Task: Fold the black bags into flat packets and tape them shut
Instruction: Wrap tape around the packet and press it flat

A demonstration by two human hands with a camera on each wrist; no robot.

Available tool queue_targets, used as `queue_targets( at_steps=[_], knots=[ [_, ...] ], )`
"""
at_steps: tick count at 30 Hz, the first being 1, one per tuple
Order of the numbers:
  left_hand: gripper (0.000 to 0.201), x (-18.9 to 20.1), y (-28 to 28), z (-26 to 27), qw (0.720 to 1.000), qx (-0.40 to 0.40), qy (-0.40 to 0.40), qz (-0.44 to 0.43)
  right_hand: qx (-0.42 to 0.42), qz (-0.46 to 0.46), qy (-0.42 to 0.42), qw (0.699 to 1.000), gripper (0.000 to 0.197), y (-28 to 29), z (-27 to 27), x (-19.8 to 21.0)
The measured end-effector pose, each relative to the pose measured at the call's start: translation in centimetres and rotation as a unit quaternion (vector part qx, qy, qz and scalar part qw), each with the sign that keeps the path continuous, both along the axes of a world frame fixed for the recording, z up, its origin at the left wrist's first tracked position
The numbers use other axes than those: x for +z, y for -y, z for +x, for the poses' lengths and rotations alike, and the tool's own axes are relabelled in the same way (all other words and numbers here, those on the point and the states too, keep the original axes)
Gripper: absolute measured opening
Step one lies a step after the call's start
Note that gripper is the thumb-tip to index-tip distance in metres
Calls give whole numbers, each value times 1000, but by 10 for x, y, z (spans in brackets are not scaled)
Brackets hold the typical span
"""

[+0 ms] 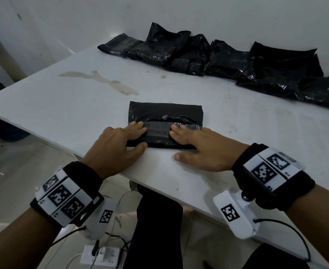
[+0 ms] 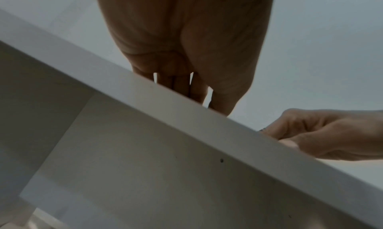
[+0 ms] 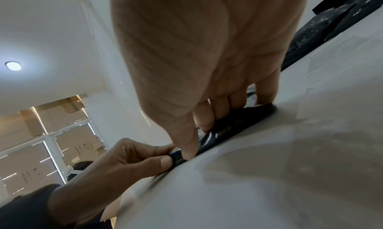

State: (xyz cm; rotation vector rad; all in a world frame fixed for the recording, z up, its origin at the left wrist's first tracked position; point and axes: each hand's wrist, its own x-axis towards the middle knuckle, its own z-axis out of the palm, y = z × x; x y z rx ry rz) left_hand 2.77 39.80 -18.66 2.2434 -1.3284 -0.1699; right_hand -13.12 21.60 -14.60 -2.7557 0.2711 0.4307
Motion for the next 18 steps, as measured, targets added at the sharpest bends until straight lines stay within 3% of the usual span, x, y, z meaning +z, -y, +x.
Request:
queue_targets(
  at_steps=[5,11,13,16,18],
  knots=[
    [63,0,-2,2,1000,2,-6,22,1,-9,-9,1000,63,-2,1,-4],
    [47,3,2,3,999,8,-7,41,-6,-33,-30,999,64,-10,-2,-2],
    [47,6,5,4,999,20,-6,42,-11,-6,-37,999,65,-12,-2,3],
    [46,13,10,1,998,43,17,44,-45,63,15,997,61,-10,-5,11],
    [44,18,11,-4,997,50,33,52,-89,50,112,988,52,-4,-11,11]
  ],
)
